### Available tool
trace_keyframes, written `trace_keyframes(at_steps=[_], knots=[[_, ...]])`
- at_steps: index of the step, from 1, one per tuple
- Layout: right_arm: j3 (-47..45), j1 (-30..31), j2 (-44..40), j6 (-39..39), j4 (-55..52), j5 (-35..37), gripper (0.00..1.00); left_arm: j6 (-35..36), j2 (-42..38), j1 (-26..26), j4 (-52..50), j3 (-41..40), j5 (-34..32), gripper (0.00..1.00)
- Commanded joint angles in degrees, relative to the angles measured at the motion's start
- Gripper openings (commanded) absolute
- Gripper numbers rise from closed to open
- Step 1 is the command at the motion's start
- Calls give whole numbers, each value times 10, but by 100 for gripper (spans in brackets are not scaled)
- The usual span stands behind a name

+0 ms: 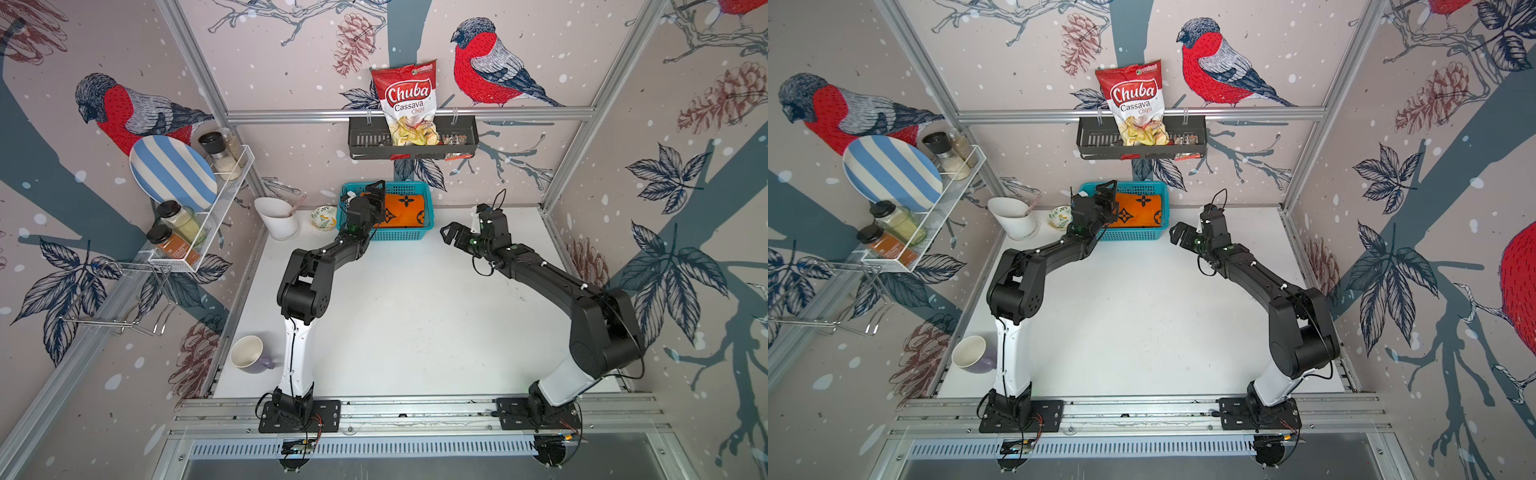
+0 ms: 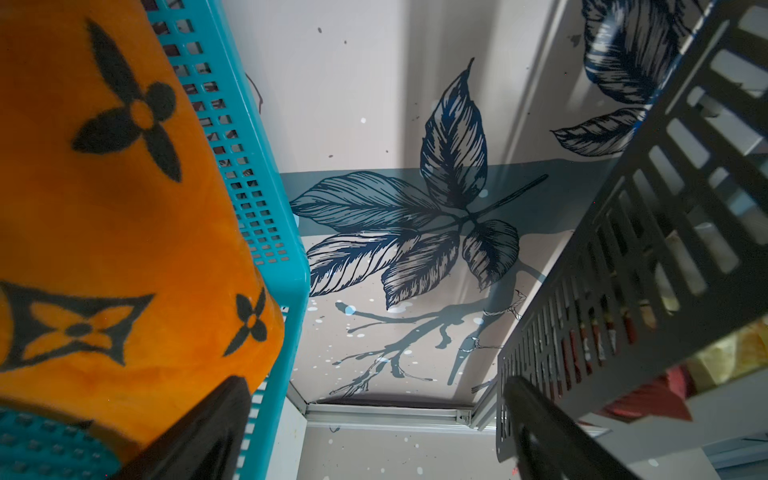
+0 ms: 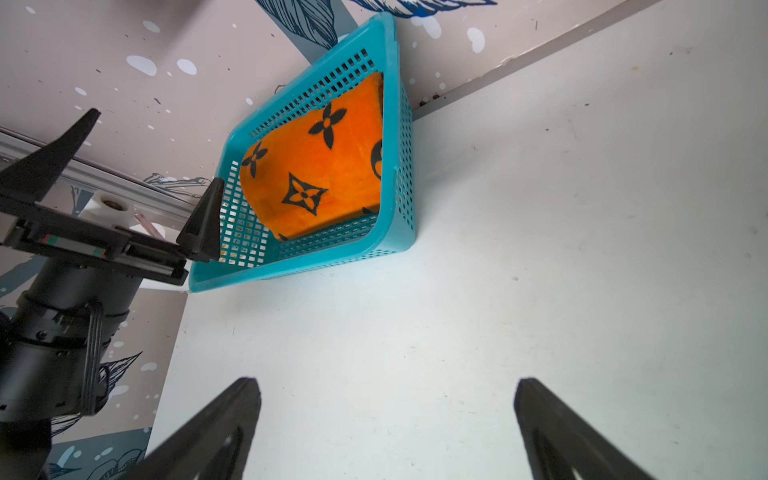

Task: Roll up the pillowcase
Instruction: Place the pillowcase in the bin, then reset both arms

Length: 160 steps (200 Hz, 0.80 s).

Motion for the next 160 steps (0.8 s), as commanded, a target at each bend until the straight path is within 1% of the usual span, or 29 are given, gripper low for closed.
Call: trace_keyframes(at_steps=[1,13,31,47,65,77,100,112,122,127,143,153,160], knots=[[-15,0,-25,-11,16,32,100,61,-60,-9,-28,-51,3,97],[-34,-1,-49,-20,22,54,100,104,-106,-16,-54,-89,-3,97],[-77,0,-92,-41,38,109,100,192,-176,-26,-133,-128,-11,97],[-118,-1,-136,-70,49,187,100,272,-236,-32,-199,-165,-26,97],[-166,-8,-188,-94,67,252,100,358,-319,-35,-264,-220,-55,98],[-209,-17,-224,-112,103,284,100,419,-378,-38,-299,-267,-103,98],[-316,-22,-289,-198,217,347,100,503,-494,-37,-337,-378,-230,98],[-366,-30,-314,-222,267,380,100,545,-554,-32,-337,-437,-295,98],[-393,-45,-325,-235,284,395,100,586,-605,-21,-321,-490,-335,98],[-404,-53,-327,-239,292,399,100,609,-628,-15,-306,-513,-352,98],[-441,-79,-323,-247,328,403,100,656,-698,4,-242,-607,-444,99],[-463,-99,-312,-246,362,397,100,686,-736,22,-191,-659,-463,99],[-476,-115,-300,-248,391,387,100,721,-752,36,-143,-692,-457,98]])
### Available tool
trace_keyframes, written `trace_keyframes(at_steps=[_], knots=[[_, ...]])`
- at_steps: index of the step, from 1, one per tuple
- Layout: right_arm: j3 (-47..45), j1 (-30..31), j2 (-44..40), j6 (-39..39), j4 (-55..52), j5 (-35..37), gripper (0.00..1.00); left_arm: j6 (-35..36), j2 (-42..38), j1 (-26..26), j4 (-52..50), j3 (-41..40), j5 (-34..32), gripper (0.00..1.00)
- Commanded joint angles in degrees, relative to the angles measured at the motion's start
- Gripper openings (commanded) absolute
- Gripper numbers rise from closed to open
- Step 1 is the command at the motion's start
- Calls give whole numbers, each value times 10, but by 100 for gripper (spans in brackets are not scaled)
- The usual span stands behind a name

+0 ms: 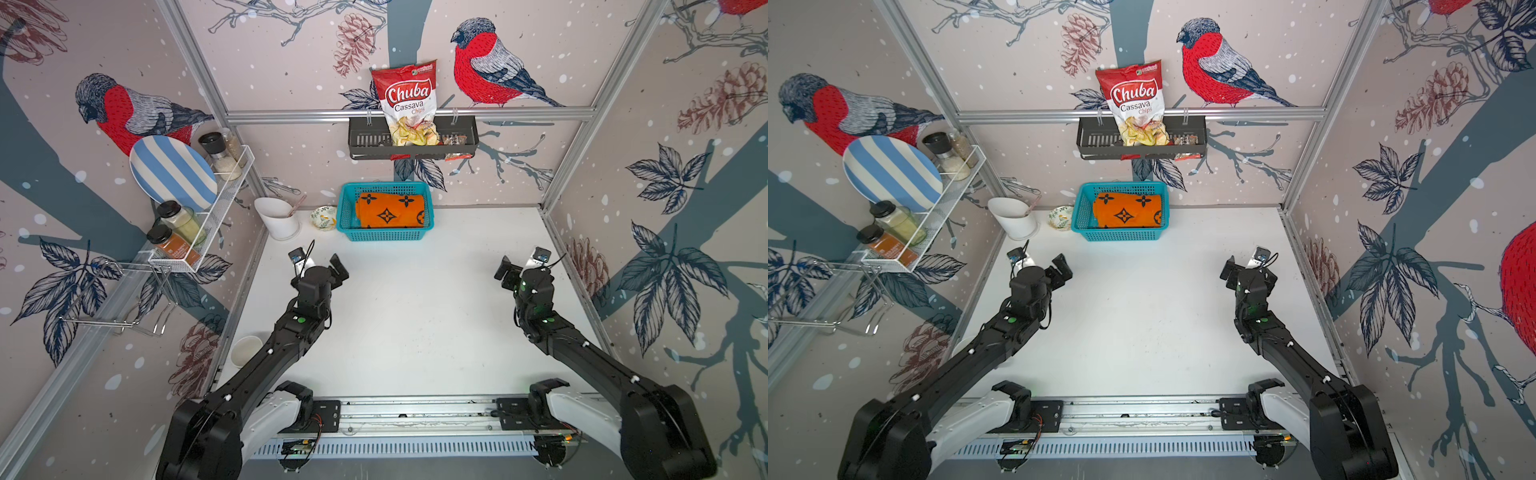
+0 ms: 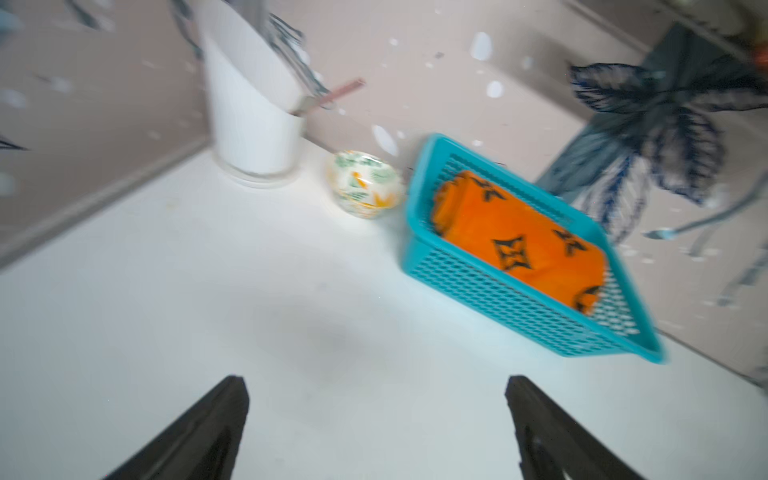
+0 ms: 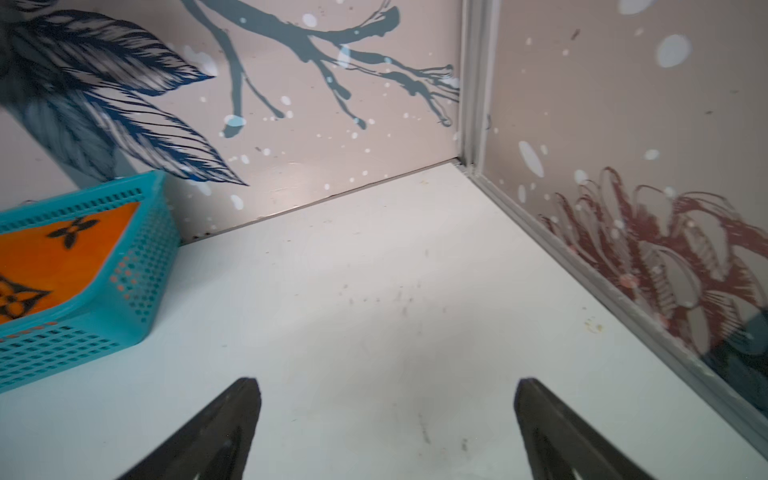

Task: Roll up the pillowcase
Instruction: Reset both arms

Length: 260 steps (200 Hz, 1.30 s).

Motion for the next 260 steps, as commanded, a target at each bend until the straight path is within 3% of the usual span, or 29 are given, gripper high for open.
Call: trace_keyframes(at_steps=[1,15,46,90,115,134,148,163,174,260], knots=[[-35,-33,19,-35,121,19,100,136,-55,31,133,-86,-101,99],[-51,-59,50,-33,178,-2,100,201,-47,50,205,-123,-70,99],[-65,-90,123,-56,281,-40,100,184,80,108,278,-121,-22,99],[-152,-99,205,-81,515,-73,100,211,280,125,493,-87,-36,99],[-180,-98,278,-108,656,-116,100,234,332,144,559,-88,65,97],[-137,-98,248,-100,535,-113,100,237,328,158,554,-99,139,97],[-110,-113,258,-95,487,-142,100,245,368,168,668,-132,176,97],[-91,-120,262,-88,458,-147,100,256,351,169,607,-116,218,97],[-82,-125,253,-82,424,-154,100,269,363,169,618,-111,244,98],[-85,-123,256,-83,435,-152,100,269,363,168,611,-107,240,98]])
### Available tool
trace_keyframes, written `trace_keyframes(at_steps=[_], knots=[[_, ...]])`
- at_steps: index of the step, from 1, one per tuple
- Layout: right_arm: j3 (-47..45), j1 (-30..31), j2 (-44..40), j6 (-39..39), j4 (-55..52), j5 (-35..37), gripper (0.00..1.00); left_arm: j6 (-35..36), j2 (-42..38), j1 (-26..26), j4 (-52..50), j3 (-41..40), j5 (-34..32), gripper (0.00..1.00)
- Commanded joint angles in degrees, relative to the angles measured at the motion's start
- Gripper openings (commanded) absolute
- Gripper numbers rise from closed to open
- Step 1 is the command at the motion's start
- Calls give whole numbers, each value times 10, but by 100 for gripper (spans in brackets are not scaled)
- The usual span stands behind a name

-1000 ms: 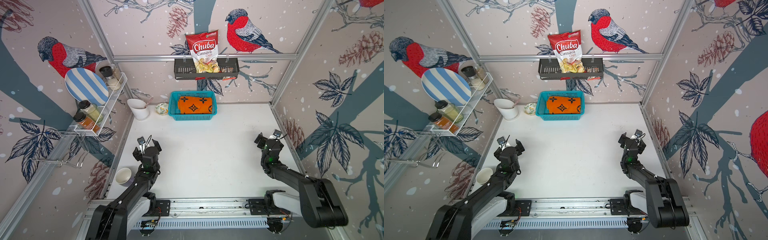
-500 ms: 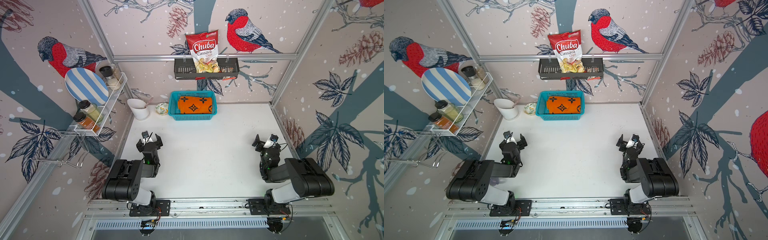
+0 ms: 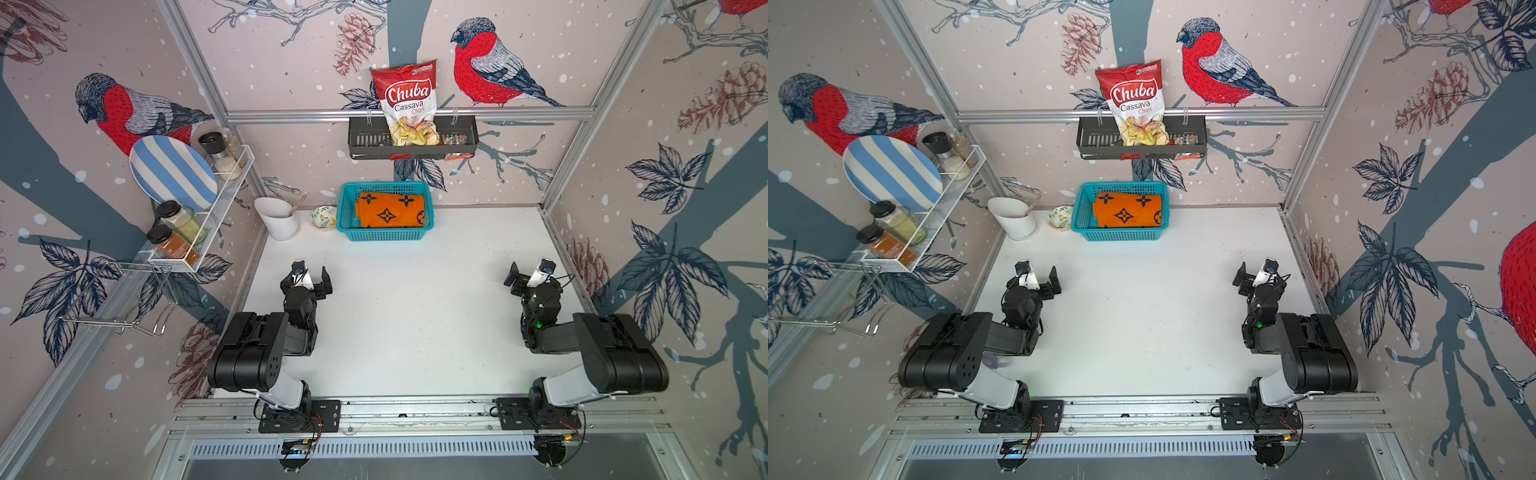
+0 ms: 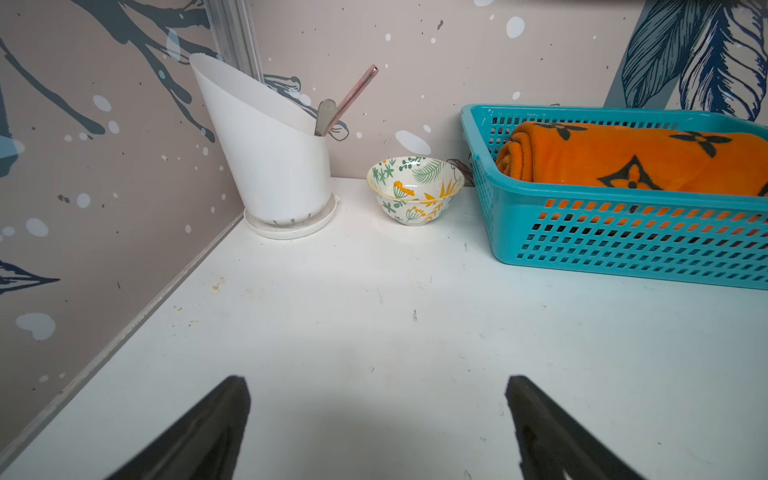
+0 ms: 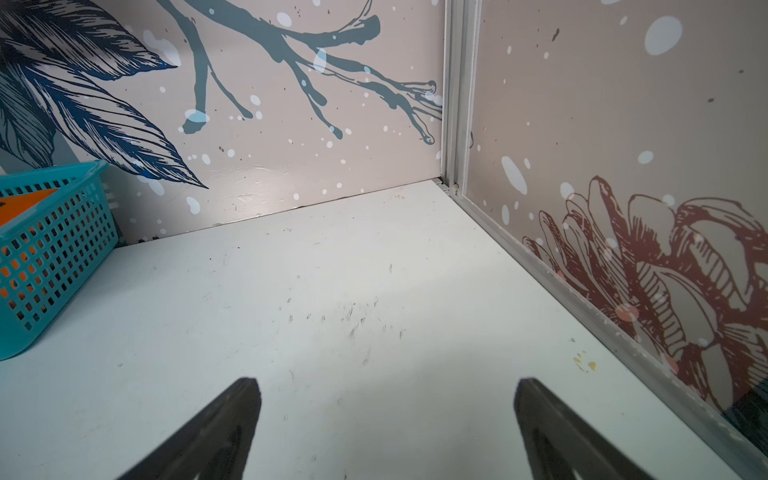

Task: Roll up the pillowcase
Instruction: Reset both arms

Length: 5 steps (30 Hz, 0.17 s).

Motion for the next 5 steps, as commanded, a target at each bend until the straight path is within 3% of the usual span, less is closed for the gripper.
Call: trace_keyframes(at_steps=[1,5], knots=[[4,-1,-1,3,-1,-5,100,3,-1,1,28,1,10,98],[3,0,-2,3,0,-5,100,3,0,1,32,1,10,98]])
